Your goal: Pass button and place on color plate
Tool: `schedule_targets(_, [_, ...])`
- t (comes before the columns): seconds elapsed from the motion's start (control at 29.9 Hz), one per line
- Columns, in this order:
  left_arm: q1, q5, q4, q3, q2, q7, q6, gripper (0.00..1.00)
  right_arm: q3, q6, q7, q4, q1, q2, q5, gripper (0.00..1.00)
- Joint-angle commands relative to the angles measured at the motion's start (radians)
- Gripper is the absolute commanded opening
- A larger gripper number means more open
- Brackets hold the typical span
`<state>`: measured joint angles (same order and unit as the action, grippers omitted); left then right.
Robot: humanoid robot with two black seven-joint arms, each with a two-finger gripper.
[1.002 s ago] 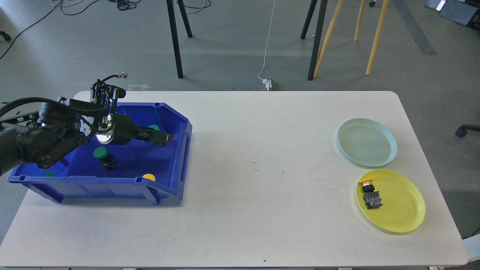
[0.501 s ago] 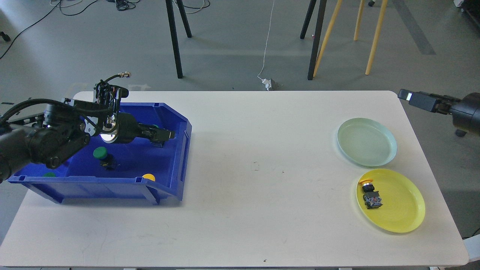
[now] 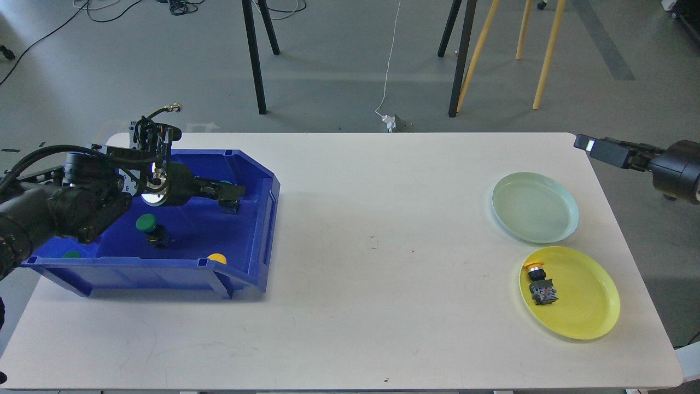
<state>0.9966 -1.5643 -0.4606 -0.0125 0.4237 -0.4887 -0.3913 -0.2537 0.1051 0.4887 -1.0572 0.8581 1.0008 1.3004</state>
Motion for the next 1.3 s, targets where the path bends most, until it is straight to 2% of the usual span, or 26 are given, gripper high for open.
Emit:
schedule_targets(0.0, [-0.009, 0.001, -0.003, -0.001, 0.018, 0.0, 0.0, 0.89, -0.001, -0.001, 0.0, 0.003, -0.002, -0.002, 0.0, 0.74])
schedule_targets(0.37, [-0.013, 0.006, 0.013, -0.003, -0.059, 0.0, 0.0, 0.88, 0.001, -0.002, 0.0, 0.008, 0.001, -0.022, 0.005, 0.74])
schedule_targets(0.53, [-0.01, 0.003, 0.013, -0.001, -0.065, 0.0, 0.0, 0.78, 0.001, -0.002, 0.0, 0.008, 0.001, -0.021, 0.005, 0.74])
schedule_targets(0.77, [-0.013, -0.002, 0.026, 0.002, -0.071, 0.0, 0.002, 0.71, -0.004, -0.002, 0.0, 0.011, 0.001, -0.021, 0.005, 0.74])
schedule_targets(1.07, [-0.016, -0.002, 0.057, 0.003, -0.063, 0.0, 0.005, 0.71, -0.009, -0.002, 0.0, 0.011, 0.002, -0.022, 0.005, 0.74])
schedule_targets(1.27, [-0.018, -0.002, 0.048, 0.002, 0.013, 0.0, 0.005, 0.73, -0.013, -0.005, 0.0, 0.011, 0.004, -0.024, 0.005, 0.74])
